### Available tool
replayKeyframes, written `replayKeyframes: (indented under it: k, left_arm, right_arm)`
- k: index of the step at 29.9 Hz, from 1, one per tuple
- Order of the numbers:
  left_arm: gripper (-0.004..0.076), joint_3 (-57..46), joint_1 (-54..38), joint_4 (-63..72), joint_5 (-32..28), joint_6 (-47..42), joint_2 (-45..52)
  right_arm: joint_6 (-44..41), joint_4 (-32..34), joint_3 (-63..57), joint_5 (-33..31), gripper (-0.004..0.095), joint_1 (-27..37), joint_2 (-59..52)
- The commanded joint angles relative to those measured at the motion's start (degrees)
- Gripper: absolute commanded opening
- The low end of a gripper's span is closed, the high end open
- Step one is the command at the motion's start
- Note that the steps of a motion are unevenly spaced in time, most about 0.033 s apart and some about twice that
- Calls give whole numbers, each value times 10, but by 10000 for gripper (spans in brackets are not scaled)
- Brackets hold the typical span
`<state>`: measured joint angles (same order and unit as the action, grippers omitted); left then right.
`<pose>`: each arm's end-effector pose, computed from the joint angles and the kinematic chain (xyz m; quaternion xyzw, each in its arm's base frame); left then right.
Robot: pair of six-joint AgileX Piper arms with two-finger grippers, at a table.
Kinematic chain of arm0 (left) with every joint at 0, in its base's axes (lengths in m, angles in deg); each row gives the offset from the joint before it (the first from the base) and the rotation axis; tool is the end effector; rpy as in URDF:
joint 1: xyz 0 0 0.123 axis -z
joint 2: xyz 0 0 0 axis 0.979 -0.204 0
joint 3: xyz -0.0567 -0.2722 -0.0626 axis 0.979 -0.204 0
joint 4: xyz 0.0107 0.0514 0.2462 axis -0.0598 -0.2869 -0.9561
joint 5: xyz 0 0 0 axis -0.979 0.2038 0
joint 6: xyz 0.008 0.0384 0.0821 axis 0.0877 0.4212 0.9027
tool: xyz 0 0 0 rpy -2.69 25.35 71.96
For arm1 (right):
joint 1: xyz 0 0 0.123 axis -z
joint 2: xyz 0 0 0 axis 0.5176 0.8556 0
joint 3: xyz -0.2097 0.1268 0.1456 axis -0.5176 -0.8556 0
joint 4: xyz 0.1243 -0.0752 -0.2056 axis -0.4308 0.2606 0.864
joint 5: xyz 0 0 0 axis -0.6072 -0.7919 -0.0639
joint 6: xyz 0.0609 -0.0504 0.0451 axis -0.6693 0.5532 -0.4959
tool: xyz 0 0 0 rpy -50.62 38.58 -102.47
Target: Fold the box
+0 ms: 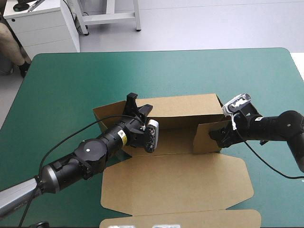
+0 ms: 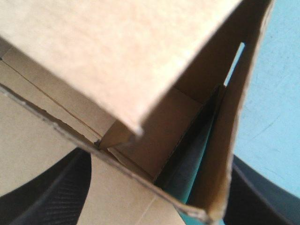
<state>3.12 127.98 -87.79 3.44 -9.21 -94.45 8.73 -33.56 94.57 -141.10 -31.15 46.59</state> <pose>0.2006 -0.2079 0.3181 0.6807 0.4411 0.1984 0.5502 0.2320 0.0463 0.3071 -0.3044 0.8719 0.1733 0.3422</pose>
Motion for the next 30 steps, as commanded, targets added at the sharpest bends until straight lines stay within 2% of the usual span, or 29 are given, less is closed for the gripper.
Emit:
replayKeyframes:
  k: [1,7,11,15,19,22,26,30]
  left_arm:
    - [-4,17,0,-8,-13,-6,17]
    - [-4,17,0,-5,-17,-8,17]
    - [-3,17,0,-2,-17,-9,17]
    - [-3,17,0,21,-23,-9,17]
    - [-4,17,0,22,-33,-9,17]
    - [-4,17,0,22,-34,-9,17]
    - [-4,17,0,22,-36,-9,17]
    - [-4,17,0,21,-56,-9,17]
  right_arm:
    - [29,-58,11,26,656,0,-3]
    - [42,-66,11,56,656,-32,11]
    - [42,-65,11,120,656,-71,11]
    - [23,-65,11,163,640,-79,11]
    - [6,-36,11,170,454,-79,11]
    - [-2,-23,11,159,217,-79,11]
    - [-1,-23,11,132,-22,-79,11]
    - [-1,-23,11,126,-14,-79,11]
